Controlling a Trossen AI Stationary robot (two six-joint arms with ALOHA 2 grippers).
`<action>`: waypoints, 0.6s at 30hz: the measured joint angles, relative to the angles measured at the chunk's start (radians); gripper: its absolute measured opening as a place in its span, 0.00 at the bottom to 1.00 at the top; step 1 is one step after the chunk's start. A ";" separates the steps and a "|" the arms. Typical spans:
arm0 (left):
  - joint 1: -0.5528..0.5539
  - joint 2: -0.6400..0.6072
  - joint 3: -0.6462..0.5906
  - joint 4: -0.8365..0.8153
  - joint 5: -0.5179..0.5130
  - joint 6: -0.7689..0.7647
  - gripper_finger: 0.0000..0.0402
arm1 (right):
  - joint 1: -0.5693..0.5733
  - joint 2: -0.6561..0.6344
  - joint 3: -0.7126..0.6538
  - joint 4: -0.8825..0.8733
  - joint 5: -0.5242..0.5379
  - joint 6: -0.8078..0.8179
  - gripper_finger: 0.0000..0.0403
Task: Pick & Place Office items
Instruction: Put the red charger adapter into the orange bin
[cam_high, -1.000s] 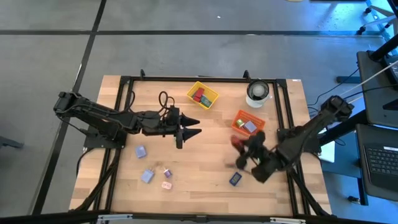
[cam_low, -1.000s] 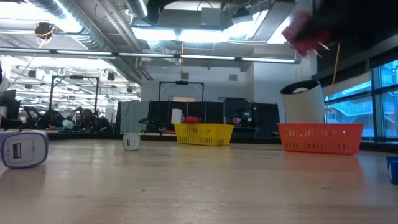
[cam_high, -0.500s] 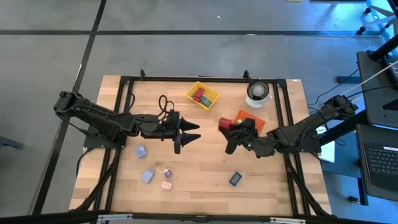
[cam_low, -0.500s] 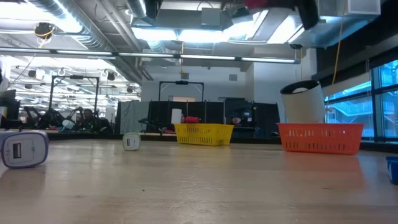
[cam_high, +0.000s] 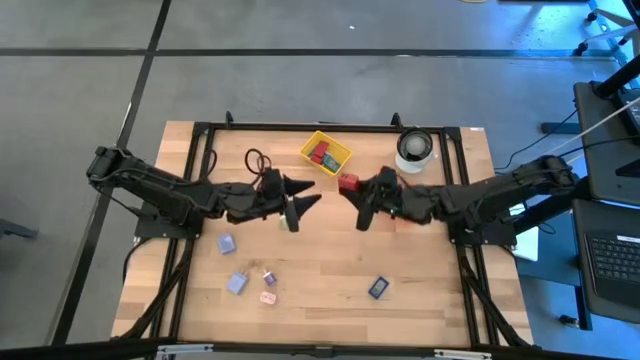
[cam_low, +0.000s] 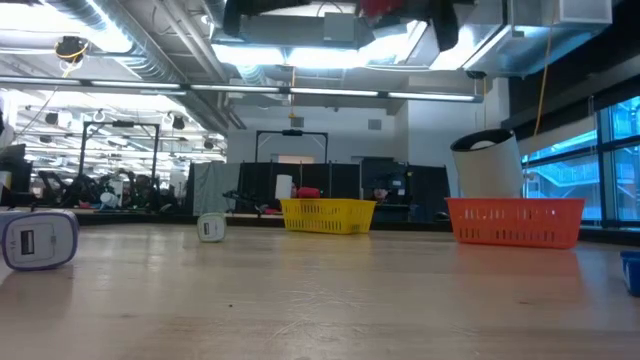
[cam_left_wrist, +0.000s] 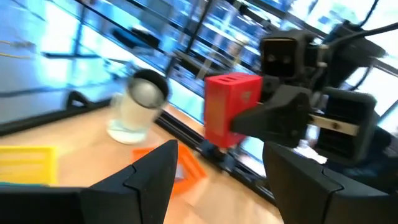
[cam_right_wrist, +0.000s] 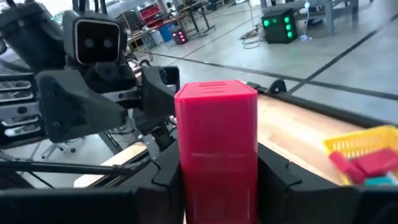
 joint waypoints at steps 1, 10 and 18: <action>0.005 0.000 0.000 0.000 -0.019 0.000 0.58 | -0.022 -0.006 0.000 0.000 -0.023 -0.015 0.31; 0.077 0.000 0.000 0.000 -0.038 -0.008 0.58 | -0.187 -0.038 0.000 -0.064 -0.187 -0.118 0.31; 0.110 0.000 0.000 0.001 -0.028 -0.009 0.58 | -0.264 -0.037 0.000 -0.368 -0.193 -0.063 0.31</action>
